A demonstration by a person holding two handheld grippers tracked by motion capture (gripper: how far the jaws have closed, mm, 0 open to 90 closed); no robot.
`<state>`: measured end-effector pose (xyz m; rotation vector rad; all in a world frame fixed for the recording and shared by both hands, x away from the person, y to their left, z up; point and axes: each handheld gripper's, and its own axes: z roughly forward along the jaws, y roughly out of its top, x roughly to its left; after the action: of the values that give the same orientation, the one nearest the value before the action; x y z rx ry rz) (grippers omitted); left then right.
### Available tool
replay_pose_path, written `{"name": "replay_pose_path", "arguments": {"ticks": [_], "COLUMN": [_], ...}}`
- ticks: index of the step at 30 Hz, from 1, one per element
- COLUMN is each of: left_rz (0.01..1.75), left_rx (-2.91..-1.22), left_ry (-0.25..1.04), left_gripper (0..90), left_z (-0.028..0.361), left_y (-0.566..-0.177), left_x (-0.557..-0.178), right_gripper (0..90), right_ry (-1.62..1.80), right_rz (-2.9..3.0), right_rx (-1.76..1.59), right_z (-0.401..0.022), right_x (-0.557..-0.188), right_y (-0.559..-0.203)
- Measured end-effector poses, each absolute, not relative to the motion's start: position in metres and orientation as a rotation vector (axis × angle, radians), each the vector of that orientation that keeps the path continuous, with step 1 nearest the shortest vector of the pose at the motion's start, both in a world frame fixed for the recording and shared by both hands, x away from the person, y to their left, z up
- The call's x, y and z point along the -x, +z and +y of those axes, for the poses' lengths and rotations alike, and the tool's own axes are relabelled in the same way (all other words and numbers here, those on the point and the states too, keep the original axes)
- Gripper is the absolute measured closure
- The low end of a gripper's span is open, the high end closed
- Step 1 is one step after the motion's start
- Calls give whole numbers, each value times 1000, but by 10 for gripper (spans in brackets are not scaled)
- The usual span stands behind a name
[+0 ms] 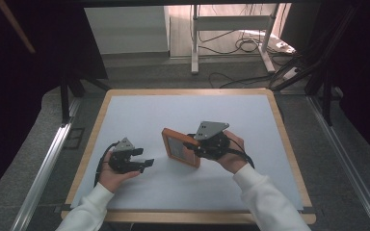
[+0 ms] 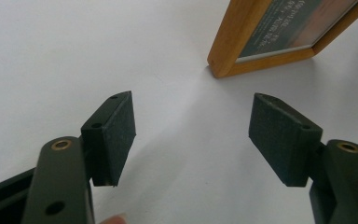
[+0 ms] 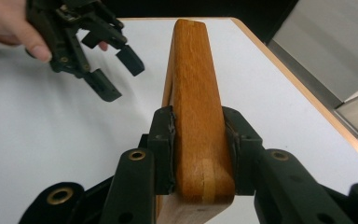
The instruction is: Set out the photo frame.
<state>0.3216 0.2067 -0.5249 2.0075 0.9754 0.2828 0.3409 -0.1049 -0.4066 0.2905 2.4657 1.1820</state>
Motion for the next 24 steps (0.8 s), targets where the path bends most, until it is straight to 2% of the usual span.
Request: {"name": "replay_pose_path", "arguments": {"ticks": [13,24], "left_rz": [973,967], "left_rx": [-2010,-2013], "left_ry": [284,282], "left_gripper": [307,306], "left_z": [206,207], "left_y": [-525,-525], "left_x": [-322,-322], "right_gripper": [640,563], "right_ry": [1179,1171], "right_rz": [2445,2427], "right_rx": [-409,-529], "right_z": [-111,-116], "right_x": [-363,-384], "right_y": [-408,-414]}}
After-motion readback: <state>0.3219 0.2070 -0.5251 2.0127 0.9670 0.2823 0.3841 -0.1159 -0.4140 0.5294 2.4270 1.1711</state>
